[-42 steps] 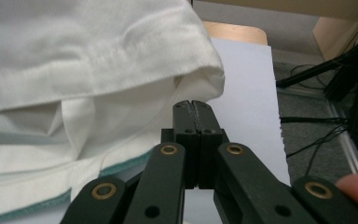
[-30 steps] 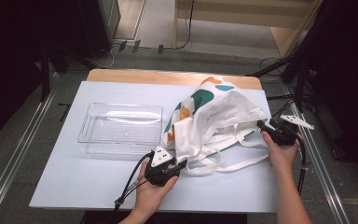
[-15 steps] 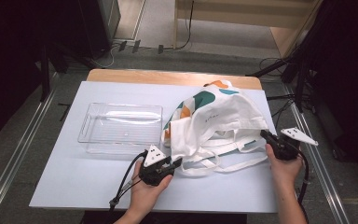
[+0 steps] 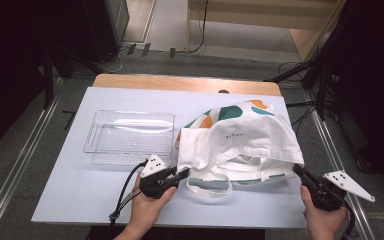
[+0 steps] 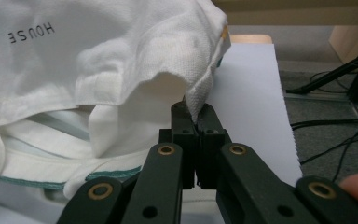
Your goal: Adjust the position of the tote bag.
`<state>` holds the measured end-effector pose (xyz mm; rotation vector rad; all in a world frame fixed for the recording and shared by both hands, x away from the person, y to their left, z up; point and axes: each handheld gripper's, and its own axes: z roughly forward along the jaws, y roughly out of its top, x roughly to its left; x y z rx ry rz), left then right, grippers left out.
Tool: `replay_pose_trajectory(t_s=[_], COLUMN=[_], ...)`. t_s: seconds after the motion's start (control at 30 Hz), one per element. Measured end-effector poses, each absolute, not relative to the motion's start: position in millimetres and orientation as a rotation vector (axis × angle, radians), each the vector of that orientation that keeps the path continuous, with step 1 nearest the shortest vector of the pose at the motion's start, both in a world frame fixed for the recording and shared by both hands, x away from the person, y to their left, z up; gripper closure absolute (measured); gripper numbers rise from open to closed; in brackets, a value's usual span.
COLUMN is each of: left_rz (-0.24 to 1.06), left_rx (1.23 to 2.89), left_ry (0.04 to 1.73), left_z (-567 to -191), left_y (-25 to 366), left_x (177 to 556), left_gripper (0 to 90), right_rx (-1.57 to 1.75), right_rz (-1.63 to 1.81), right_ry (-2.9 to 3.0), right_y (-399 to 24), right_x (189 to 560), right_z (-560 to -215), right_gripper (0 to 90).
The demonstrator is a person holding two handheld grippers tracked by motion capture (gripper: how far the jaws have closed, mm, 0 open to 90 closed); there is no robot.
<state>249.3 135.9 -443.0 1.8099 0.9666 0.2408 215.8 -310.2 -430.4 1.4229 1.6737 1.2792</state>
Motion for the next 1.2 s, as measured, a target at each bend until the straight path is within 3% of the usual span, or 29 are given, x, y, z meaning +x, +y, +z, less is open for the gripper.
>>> replay_pose_trajectory(t_s=[0.1,0.2,0.23,0.27,0.3,0.4,0.43,0.47,0.63,0.67,0.7,0.73,0.77,0.8,0.83,0.87,0.97,1.2], left_rz=[0.253,0.251,0.256,0.256,0.255,0.252,0.249,0.249,0.256,0.259,0.262,0.262,0.277,0.277,0.278,0.274,0.28,0.299], left_rx=[1.817,1.824,1.825,1.825,1.817,1.791,1.767,1.767,1.772,1.771,1.789,1.789,1.819,1.819,1.82,1.819,1.814,1.713], left_ry=[0.98,1.002,0.997,0.997,0.978,0.982,1.006,1.006,1.004,1.003,0.998,0.998,0.983,0.983,0.979,0.97,0.945,0.881], left_z=[-443.8,-448.5,-449.2,-449.2,-448.3,-446.6,-444.8,-444.8,-441.6,-442.0,-442.0,-442.0,-441.2,-441.2,-440.5,-440.3,-438.1,-410.2], left_y=[136.7,136.0,135.9,135.9,136.8,137.5,137.4,137.4,131.5,129.3,126.3,126.3,124.5,124.5,124.9,125.6,126.6,132.4], left_x=[250.4,253.4,253.1,253.1,252.6,253.8,256.2,256.2,258.2,258.6,259.2,259.2,258.7,258.7,258.4,258.3,255.6,248.6], left_gripper=[74.2,73.0,70.2,69.1,66.9,59.2,47.6,43.8,38.3,40.5,50.8,59.5,71.0,74.9,76.7,76.7,79.6,80.8], right_rx=[1.398,1.371,1.356,1.356,1.337,1.33,1.354,1.354,1.464,1.494,1.537,1.537,1.525,1.525,1.522,1.522,1.434,1.352], right_rz=[1.237,1.278,1.336,1.336,1.353,1.371,1.362,1.362,1.292,1.25,1.198,1.198,1.137,1.137,1.172,1.172,1.197,1.231], right_ry=[1.702,1.734,1.7,1.7,1.663,1.654,1.674,1.674,1.772,1.797,1.843,1.843,1.817,1.817,1.807,1.807,1.782,1.649], right_y=[-308.0,-311.1,-316.2,-316.2,-319.2,-320.4,-318.6,-318.6,-305.5,-301.8,-295.4,-295.4,-288.9,-288.9,-289.5,-289.5,-291.6,-294.9], right_x=[208.6,206.2,203.2,203.2,201.6,206.9,220.6,220.6,268.7,278.1,292.4,292.4,293.7,293.7,289.9,289.9,275.3,251.5], right_z=[-430.9,-431.6,-424.5,-424.5,-413.4,-403.7,-398.7,-398.7,-403.5,-407.7,-419.4,-419.4,-428.5,-428.5,-432.3,-432.3,-425.9,-398.5], right_gripper=[86.6,56.5,40.6,40.6,33.1,29.1,26.3,26.3,23.9,24.7,35.5,35.5,59.5,59.5,76.4,76.4,87.8,89.5])
